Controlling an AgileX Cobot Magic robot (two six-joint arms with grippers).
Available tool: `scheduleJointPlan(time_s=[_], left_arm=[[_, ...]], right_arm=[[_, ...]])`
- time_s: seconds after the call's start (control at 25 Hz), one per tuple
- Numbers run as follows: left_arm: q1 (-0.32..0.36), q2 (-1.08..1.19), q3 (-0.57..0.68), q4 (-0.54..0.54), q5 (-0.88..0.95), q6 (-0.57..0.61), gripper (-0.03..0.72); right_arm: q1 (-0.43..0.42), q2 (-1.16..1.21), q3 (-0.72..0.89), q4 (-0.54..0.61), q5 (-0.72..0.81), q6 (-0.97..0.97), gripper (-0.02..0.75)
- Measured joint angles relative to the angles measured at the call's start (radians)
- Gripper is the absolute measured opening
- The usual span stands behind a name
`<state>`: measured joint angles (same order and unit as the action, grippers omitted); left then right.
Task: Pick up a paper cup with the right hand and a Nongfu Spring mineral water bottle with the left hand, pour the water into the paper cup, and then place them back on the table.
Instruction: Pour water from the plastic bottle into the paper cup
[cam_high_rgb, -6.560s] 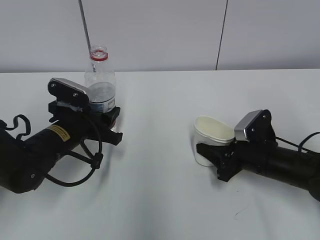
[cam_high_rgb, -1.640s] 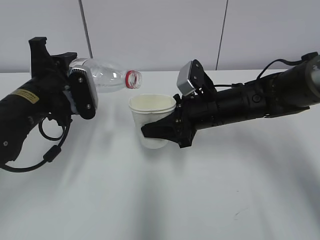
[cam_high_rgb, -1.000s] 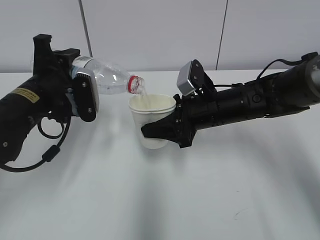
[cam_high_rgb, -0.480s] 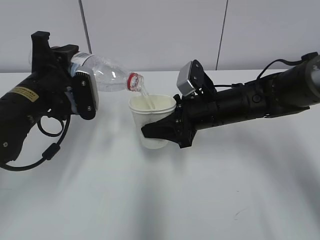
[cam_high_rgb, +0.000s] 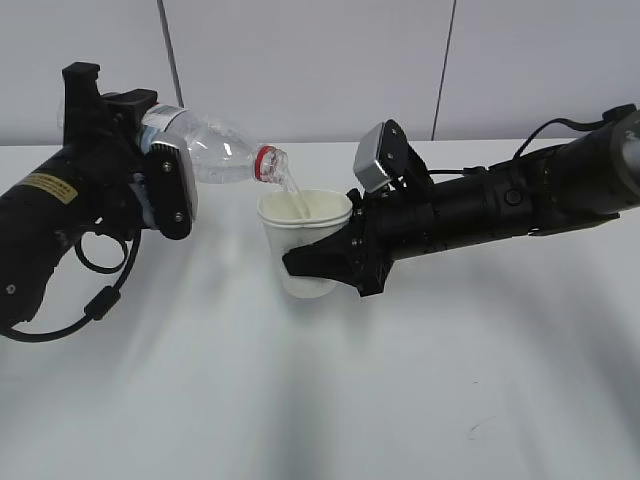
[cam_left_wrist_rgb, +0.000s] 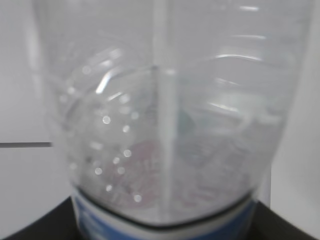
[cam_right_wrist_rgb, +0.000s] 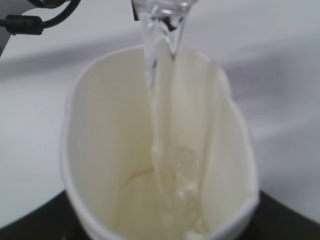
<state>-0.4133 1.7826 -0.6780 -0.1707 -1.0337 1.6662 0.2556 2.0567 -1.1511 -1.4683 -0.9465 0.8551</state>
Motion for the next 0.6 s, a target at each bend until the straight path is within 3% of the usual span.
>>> scheduleJointPlan(time_s=[0.6], left_arm=[[0.000,0.000,0.000,0.000,-0.004,0.000,0.367]], right_arm=[[0.000,0.000,0.000,-0.004,0.000,0.000,0.388]])
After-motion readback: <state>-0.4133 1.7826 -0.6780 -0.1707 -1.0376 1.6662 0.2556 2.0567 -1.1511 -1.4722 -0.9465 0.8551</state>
